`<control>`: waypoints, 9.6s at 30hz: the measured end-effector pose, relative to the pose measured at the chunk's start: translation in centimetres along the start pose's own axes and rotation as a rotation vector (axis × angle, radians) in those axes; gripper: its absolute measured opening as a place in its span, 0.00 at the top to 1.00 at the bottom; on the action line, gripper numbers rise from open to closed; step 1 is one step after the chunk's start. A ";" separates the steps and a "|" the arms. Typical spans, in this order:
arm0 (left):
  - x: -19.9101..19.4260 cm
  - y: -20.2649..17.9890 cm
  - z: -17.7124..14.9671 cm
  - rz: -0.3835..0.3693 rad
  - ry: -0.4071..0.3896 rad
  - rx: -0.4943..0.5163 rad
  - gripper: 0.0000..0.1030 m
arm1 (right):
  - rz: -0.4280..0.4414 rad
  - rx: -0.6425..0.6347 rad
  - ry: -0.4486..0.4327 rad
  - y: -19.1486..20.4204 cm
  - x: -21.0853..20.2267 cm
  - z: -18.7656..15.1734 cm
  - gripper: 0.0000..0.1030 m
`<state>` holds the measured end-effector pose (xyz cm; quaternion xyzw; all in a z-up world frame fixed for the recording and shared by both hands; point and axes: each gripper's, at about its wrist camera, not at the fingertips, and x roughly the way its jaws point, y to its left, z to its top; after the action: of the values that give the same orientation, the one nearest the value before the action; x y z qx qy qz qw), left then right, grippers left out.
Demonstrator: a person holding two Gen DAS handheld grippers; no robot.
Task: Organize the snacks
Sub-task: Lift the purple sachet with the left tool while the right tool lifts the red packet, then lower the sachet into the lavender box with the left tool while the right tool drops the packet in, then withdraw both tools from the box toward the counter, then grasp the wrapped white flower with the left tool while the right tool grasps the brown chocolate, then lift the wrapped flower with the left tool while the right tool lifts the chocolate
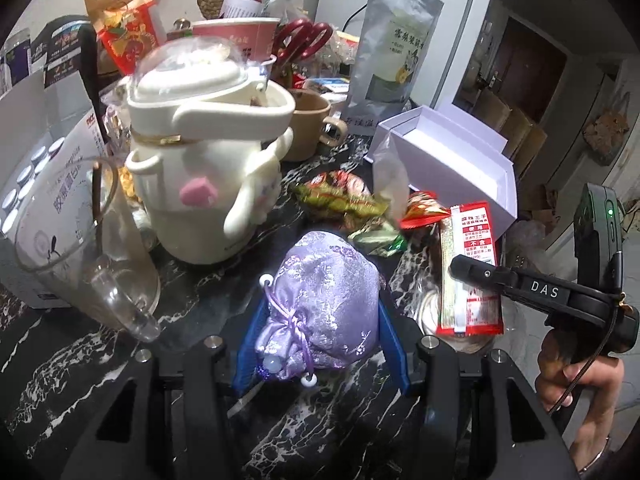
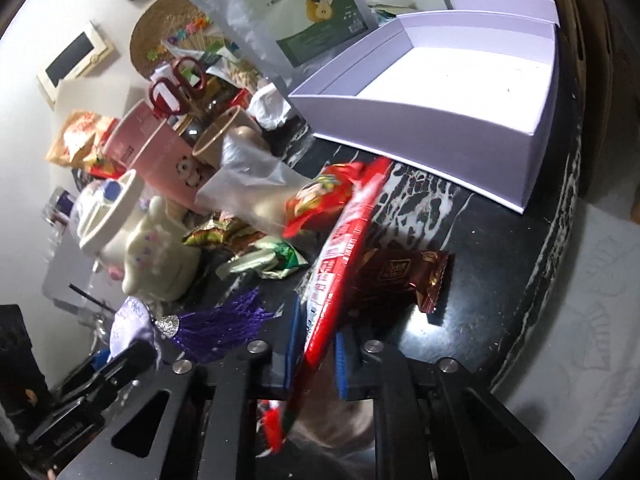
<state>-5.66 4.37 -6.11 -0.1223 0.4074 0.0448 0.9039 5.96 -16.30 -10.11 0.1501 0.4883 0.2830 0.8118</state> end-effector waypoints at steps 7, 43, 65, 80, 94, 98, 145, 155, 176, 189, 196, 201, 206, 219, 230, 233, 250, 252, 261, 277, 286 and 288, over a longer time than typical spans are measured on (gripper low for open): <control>-1.3 -1.3 0.9 -0.022 -0.050 0.031 0.50 | 0.052 0.010 -0.034 0.2 -2.0 0.0 0.90; -0.8 -12.6 6.8 -0.179 -0.154 0.235 0.50 | -0.071 -0.179 -0.164 -0.3 -11.6 1.9 0.90; 5.6 -17.2 15.9 -0.091 -0.201 0.280 0.50 | -0.151 -0.336 -0.179 -2.3 -8.5 12.9 0.90; 13.7 -18.5 19.9 -0.046 -0.103 0.260 0.50 | -0.241 -0.401 -0.110 -5.5 -3.7 18.8 0.90; 20.6 -18.9 20.6 0.011 0.067 0.272 0.50 | -0.295 -0.444 0.019 -7.6 1.4 21.3 0.90; 22.0 -18.8 20.6 0.020 0.124 0.261 0.50 | -0.302 -0.452 0.055 -8.1 2.4 21.6 0.90; 5.4 -19.0 22.1 0.068 -0.156 0.264 0.24 | -0.364 -0.458 -0.159 -2.1 -10.4 20.8 0.67; -2.3 -17.8 19.1 0.084 -0.307 0.284 0.03 | -0.337 -0.486 -0.286 2.5 -15.7 16.6 0.45; -8.6 -14.7 11.0 0.039 -0.295 0.293 0.03 | -0.256 -0.556 -0.325 6.8 -18.8 6.0 0.34; -5.9 -12.3 6.0 0.006 -0.177 0.236 0.03 | -0.249 -0.488 -0.228 4.9 -15.9 0.6 0.34; -2.6 -11.0 3.5 -0.026 -0.064 0.177 0.03 | -0.257 -0.433 -0.170 2.7 -14.0 -1.5 0.34; -0.3 -10.8 1.8 -0.058 0.003 0.151 0.03 | -0.299 -0.406 -0.131 0.8 -12.8 -2.7 0.34; 2.0 -11.6 0.5 -0.072 0.067 0.149 0.03 | -0.320 -0.331 -0.066 -1.8 -11.2 -3.8 0.34; 8.6 -13.8 -0.9 -0.022 0.210 0.188 0.03 | -0.352 -0.220 0.036 -6.9 -9.1 -4.5 0.34; 9.9 -11.8 -1.5 -0.005 0.177 0.191 0.09 | -0.321 -0.297 0.028 -5.7 -8.4 -2.5 0.34; 9.3 -11.1 -1.5 -0.031 0.140 0.193 0.38 | -0.300 -0.320 0.029 -5.0 -7.8 -2.0 0.34; 6.1 -5.6 -0.9 0.007 0.105 0.066 0.55 | -0.176 -0.388 0.067 -1.7 -3.5 0.4 0.33; 5.8 -4.6 -0.9 0.041 0.094 0.042 0.55 | -0.168 -0.399 0.075 -1.4 -3.0 0.6 0.33; 5.2 -1.1 -0.9 0.139 0.078 -0.063 0.55 | -0.153 -0.496 0.121 -0.1 0.3 1.5 0.33; 7.4 -0.9 -1.8 0.181 0.166 -0.057 0.14 | -0.176 -0.674 0.191 0.9 3.8 1.6 0.30; 7.0 -0.7 -2.1 0.169 0.138 -0.049 0.16 | -0.212 -0.606 0.156 0.3 3.1 1.1 0.30; 6.5 -0.6 -2.4 0.173 0.114 -0.039 0.33 | -0.211 -0.596 0.142 0.0 2.8 0.9 0.32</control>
<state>-3.00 3.06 -12.35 -0.1068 0.4661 0.1236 0.8695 7.74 -14.58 -11.62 -0.1656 0.4521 0.3375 0.8089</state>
